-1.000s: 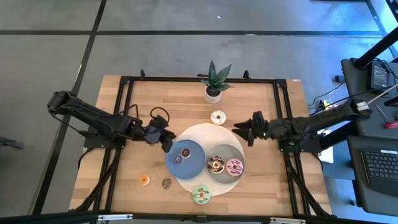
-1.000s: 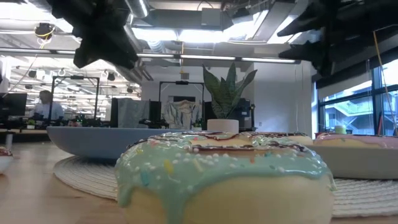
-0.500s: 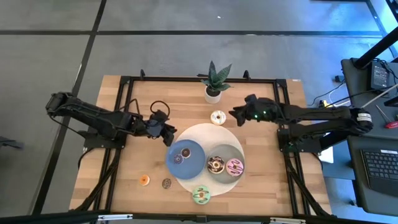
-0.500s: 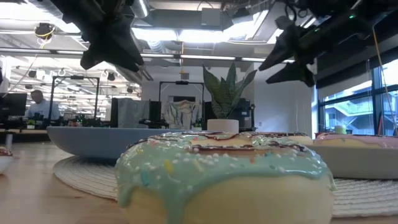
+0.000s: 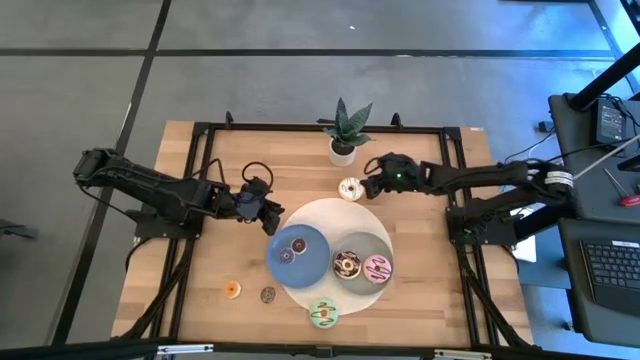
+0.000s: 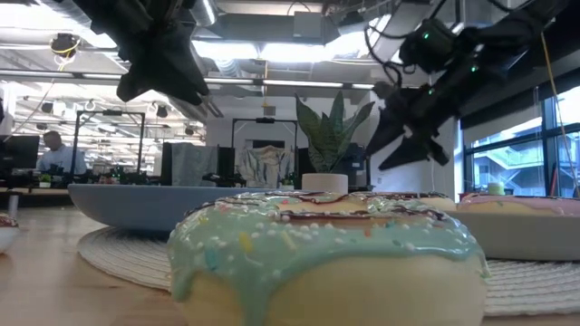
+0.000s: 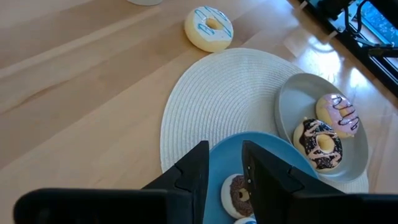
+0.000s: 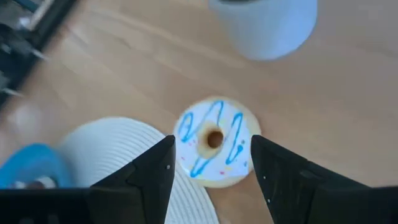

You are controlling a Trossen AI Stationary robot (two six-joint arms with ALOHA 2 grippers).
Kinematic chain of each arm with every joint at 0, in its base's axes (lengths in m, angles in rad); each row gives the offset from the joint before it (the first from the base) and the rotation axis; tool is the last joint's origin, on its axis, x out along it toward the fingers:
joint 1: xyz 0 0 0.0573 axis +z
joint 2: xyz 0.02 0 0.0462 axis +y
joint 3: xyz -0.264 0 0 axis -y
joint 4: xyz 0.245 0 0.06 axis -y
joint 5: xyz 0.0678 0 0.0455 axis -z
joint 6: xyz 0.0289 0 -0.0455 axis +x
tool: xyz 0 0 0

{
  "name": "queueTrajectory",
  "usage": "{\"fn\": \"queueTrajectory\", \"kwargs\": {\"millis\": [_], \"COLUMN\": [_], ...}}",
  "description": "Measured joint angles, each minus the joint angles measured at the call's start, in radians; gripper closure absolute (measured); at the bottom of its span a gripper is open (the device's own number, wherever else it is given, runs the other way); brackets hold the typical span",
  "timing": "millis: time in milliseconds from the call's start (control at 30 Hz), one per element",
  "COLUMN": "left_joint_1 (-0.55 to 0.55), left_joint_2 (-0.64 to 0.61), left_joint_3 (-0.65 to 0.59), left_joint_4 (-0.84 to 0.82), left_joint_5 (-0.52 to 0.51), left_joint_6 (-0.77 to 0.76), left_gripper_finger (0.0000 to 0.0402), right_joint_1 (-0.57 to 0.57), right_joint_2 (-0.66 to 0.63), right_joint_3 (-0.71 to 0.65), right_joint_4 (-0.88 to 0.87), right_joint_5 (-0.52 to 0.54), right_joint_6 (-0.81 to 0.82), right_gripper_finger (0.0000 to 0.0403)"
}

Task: Pick & Place donuts
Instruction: Put the large white donut on the gray plate

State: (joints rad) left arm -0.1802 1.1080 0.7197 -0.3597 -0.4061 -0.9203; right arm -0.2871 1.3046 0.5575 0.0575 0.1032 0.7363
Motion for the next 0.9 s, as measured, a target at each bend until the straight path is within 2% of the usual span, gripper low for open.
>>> {"fn": "queueTrajectory", "kwargs": {"millis": [300,700,900], "left_joint_1": [0.0,0.0,0.0], "left_joint_2": [0.0,0.001,0.001], "left_joint_3": [0.0,0.0,0.0], "left_joint_4": [-0.004,-0.007,-0.007], "left_joint_5": [0.0,-0.001,0.0], "left_joint_6": [0.0,0.014,0.052], "left_gripper_finger": [0.0306,0.0304,0.0308], "right_joint_1": [0.001,-0.003,-0.003], "right_joint_2": [0.16,0.347,0.394], "right_joint_3": [0.0,0.086,0.16], "right_joint_4": [0.121,0.088,0.008], "right_joint_5": [0.0,0.009,0.013], "right_joint_6": [-0.005,0.02,-0.008], "right_gripper_finger": [0.0192,0.0192,0.0228]}}
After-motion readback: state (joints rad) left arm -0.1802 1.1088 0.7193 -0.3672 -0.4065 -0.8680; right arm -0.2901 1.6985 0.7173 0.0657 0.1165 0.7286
